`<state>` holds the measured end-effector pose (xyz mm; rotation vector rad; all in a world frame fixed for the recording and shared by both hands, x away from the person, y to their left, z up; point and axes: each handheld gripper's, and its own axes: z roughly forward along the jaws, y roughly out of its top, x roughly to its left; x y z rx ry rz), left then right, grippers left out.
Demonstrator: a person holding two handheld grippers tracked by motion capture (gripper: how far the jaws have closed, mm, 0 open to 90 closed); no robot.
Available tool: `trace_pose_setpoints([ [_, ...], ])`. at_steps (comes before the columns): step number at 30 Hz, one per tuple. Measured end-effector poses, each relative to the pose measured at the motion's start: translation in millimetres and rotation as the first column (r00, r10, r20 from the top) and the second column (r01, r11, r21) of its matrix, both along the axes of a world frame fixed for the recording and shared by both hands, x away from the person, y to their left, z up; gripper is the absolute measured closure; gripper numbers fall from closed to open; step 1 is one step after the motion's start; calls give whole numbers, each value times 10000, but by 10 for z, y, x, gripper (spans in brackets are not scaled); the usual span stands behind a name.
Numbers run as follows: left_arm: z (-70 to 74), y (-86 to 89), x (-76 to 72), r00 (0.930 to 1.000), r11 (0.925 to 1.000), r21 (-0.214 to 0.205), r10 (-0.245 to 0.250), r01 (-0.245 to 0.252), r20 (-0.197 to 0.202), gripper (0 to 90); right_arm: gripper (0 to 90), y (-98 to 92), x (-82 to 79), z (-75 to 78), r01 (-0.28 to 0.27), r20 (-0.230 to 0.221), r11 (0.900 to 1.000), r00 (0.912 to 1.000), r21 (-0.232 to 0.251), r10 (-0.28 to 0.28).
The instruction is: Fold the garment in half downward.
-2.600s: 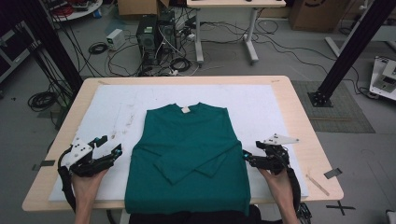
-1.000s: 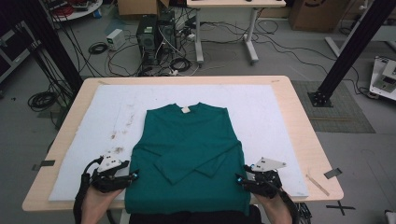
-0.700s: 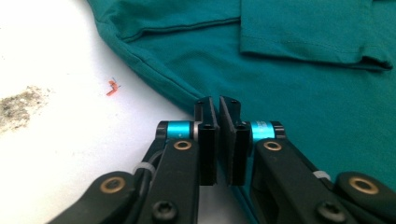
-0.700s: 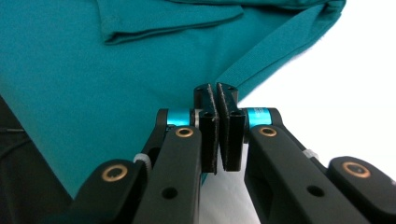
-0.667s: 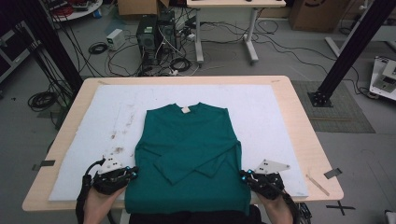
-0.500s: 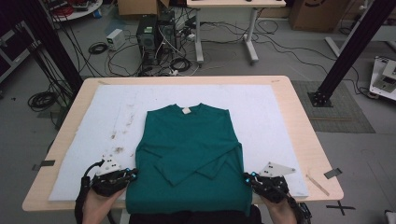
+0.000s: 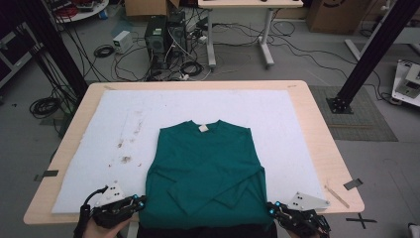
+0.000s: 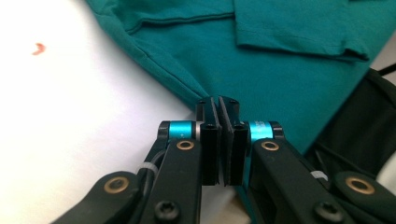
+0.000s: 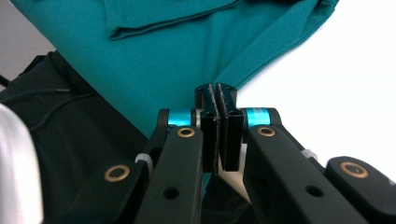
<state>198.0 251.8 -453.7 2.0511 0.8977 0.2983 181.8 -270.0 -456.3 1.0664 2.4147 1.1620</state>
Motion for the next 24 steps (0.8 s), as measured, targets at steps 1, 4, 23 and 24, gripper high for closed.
trace_pose_setpoints([
  [1, 3, 4, -4, 10000, 10000, 5, -21, 21, 0, 869, 890, -7, -16, 0, 10, -84, 10000, 10000, 40, -9],
  [4, 13, 17, 50, 9991, 9991, -35, 424, -424, 70, 676, 716, -12, 5, 26, 283, 88, 9994, 9996, 189, -285],
  [23, 2, 7, 185, 9985, 9985, -12, 543, -543, -8, 872, 889, -4, 227, -22, 693, 237, 9976, 9973, 43, -694],
  [24, 2, 7, 174, 9987, 9987, -18, 515, -515, 0, 871, 888, -17, 206, -23, 670, 214, 9977, 9975, 85, -671],
])
